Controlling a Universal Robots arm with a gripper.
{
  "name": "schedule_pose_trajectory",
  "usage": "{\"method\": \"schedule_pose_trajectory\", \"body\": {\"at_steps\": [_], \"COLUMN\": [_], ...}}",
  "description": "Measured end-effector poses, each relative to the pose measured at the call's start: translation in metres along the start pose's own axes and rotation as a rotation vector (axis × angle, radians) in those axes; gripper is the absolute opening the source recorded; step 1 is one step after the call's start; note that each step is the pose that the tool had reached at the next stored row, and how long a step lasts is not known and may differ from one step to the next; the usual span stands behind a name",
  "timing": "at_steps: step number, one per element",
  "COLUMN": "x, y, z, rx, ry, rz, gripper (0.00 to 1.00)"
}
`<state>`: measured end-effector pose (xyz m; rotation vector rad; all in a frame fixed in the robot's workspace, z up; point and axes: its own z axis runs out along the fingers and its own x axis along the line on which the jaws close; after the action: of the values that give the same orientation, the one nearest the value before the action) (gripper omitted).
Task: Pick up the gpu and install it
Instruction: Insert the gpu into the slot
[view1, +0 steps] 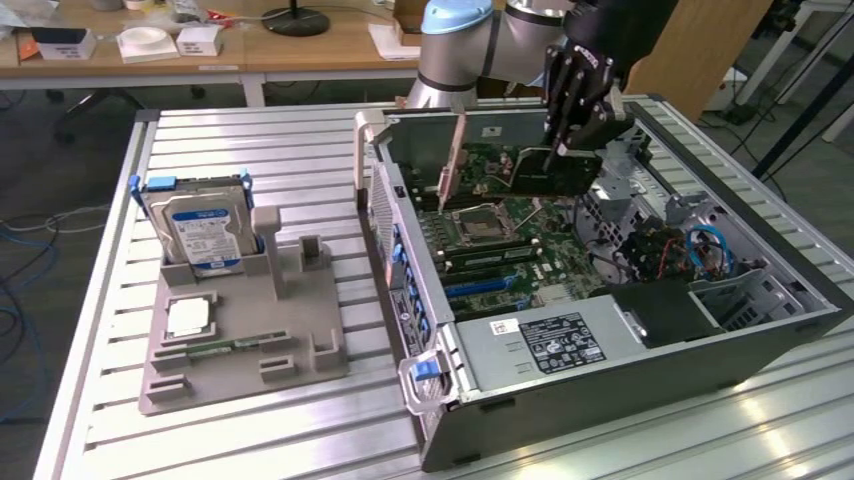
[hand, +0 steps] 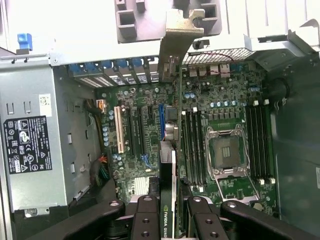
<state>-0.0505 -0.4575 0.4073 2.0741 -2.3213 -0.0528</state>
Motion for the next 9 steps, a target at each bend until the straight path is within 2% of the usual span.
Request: {"method": "schedule_pose_trajectory", "body": {"at_steps": [9], "x": [0.0], "y": [0.0], "z": [0.0007], "rx": [-0.0001], "ry": [0.0022], "rz": [-0.049], "gripper": [0.26]}}
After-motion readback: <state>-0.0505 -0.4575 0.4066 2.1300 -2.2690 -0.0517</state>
